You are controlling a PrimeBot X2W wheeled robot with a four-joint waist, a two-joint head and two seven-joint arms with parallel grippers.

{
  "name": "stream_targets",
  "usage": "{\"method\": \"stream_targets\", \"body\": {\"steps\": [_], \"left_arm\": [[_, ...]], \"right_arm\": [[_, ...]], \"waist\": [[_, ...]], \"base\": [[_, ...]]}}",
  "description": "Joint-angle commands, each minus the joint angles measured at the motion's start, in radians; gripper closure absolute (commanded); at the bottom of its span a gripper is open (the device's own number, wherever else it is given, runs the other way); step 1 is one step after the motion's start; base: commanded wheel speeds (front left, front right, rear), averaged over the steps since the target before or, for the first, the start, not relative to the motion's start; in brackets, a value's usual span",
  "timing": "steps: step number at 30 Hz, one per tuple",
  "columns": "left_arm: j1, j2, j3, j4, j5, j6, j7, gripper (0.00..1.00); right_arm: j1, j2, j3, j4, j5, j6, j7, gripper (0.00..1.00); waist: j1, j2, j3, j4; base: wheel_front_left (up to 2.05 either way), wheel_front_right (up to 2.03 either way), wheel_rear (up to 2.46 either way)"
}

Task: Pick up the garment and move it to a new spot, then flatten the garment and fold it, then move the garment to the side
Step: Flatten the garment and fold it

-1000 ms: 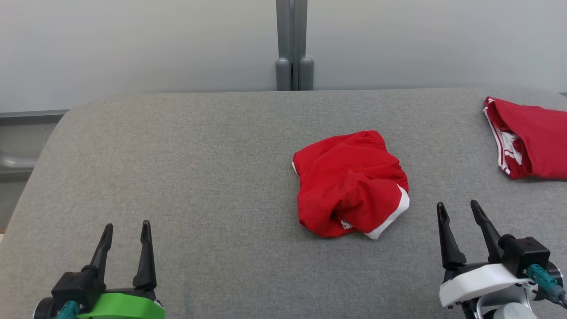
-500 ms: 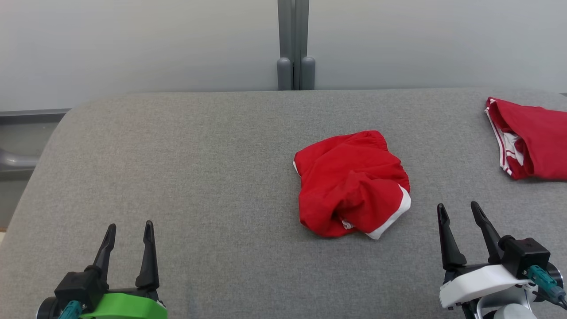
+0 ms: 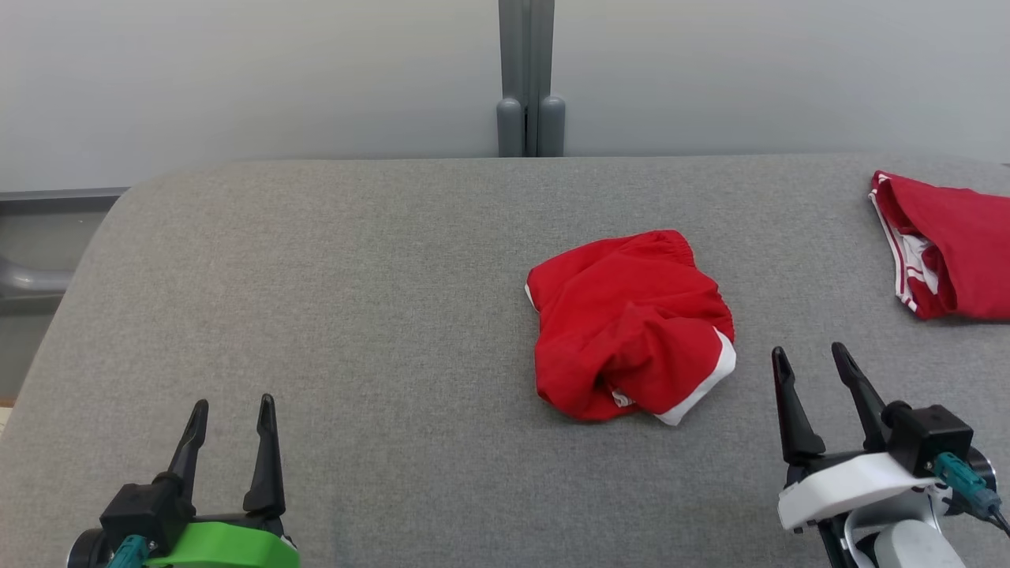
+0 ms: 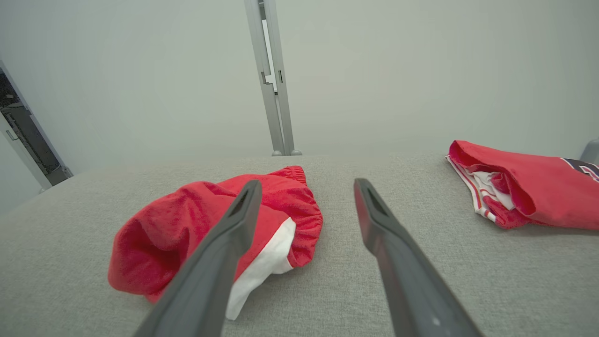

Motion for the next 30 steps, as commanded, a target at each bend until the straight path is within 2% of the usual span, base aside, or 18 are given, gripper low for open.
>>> {"method": "stream_targets", "body": {"steps": [1, 11, 19, 25, 30], "left_arm": [[-0.002, 0.002, -0.002, 0.003, 0.008, -0.003, -0.003, 0.00], [-0.051, -0.010, -0.035, 0.011, 0.018, -0.003, -0.003, 0.00], [-0.084, -0.022, -0.053, 0.010, 0.024, -0.003, -0.003, 0.00], [-0.108, -0.030, -0.060, 0.015, 0.025, -0.003, -0.003, 0.00], [-0.124, -0.034, -0.065, 0.017, 0.030, -0.003, -0.003, 0.00]], "right_arm": [[-0.028, -0.012, 0.005, 0.006, 0.005, -0.002, -0.003, 0.00], [-0.252, -0.101, 0.063, 0.132, 0.005, -0.002, -0.003, 0.00], [-0.403, -0.174, 0.070, 0.309, 0.035, -0.002, -0.003, 0.00], [-0.446, -0.191, 0.075, 0.467, 0.064, -0.002, -0.003, 0.00], [-0.458, -0.180, 0.085, 0.575, 0.085, -0.002, -0.003, 0.00]], "waist": [[0.0000, 0.0000, 0.004, 0.004], [0.0000, 0.0000, 0.061, 0.061], [0.0000, 0.0000, 0.123, 0.115], [0.0000, 0.0000, 0.160, 0.148], [0.0000, 0.0000, 0.188, 0.163]], "base": [[0.00, 0.00, 0.00], [0.00, 0.00, 0.00], [0.00, 0.00, 0.00], [0.00, 0.00, 0.00], [0.00, 0.00, 0.00]]}}
